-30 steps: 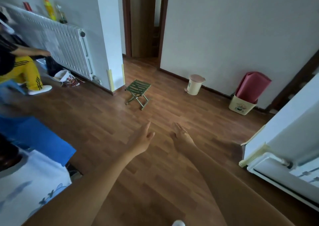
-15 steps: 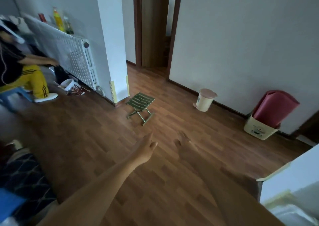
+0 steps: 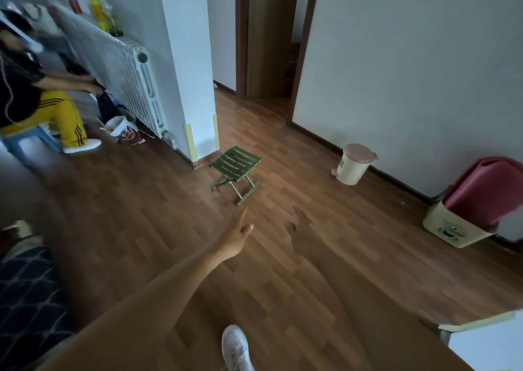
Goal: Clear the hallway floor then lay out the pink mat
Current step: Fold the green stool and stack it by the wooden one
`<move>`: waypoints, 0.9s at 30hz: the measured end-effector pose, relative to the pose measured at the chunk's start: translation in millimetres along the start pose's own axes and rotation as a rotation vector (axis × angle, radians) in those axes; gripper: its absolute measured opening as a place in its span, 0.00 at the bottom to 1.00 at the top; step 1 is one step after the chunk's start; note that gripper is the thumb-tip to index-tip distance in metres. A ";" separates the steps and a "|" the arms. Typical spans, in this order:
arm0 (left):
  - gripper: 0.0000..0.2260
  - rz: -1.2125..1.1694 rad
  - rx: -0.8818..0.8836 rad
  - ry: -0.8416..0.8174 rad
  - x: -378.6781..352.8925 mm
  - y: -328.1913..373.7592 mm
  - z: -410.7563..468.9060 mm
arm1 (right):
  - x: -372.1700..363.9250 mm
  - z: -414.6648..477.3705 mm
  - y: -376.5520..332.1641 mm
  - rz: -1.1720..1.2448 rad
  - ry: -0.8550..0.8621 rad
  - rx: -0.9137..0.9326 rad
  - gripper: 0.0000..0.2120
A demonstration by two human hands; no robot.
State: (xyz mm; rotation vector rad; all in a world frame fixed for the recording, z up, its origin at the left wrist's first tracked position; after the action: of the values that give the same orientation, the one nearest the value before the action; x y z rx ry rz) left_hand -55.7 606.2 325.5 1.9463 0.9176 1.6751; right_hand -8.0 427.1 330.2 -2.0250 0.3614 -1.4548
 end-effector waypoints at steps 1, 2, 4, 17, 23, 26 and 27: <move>0.25 -0.017 0.009 -0.014 -1.1 -1.3 13.1 | -0.9 12.5 3.3 0.001 -0.004 0.013 0.25; 0.25 -0.037 0.012 -0.021 -3.0 -2.4 31.2 | 0.1 30.9 6.6 0.006 -0.010 0.012 0.25; 0.25 -0.070 0.024 -0.017 -4.3 -4.3 68.1 | 5.4 69.0 10.7 0.007 -0.020 0.000 0.25; 0.25 0.003 0.115 -0.004 26.5 -5.8 276.6 | 34.7 291.3 19.8 -0.031 -0.071 0.030 0.24; 0.25 0.008 0.161 -0.005 29.0 -8.3 345.4 | 41.4 369.5 35.0 -0.052 -0.141 0.021 0.25; 0.23 -0.010 0.176 0.043 32.3 -6.6 373.6 | 48.5 399.7 37.0 -0.044 -0.162 0.057 0.24; 0.22 -0.016 0.181 0.062 32.5 -5.7 386.6 | 51.7 413.0 39.1 -0.041 -0.178 0.070 0.24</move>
State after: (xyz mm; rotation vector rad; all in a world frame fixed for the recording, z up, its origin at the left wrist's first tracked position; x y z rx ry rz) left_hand 322.1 675.1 270.1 2.0053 1.1405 1.7039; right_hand 397.4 500.1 259.3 -2.0960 0.1933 -1.2807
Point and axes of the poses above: each hand's wrist, its own z-axis towards the middle knuckle, its own x-axis out of the back of the hand, y = z × x, the point moved 1 cm from there along z, towards the middle knuckle
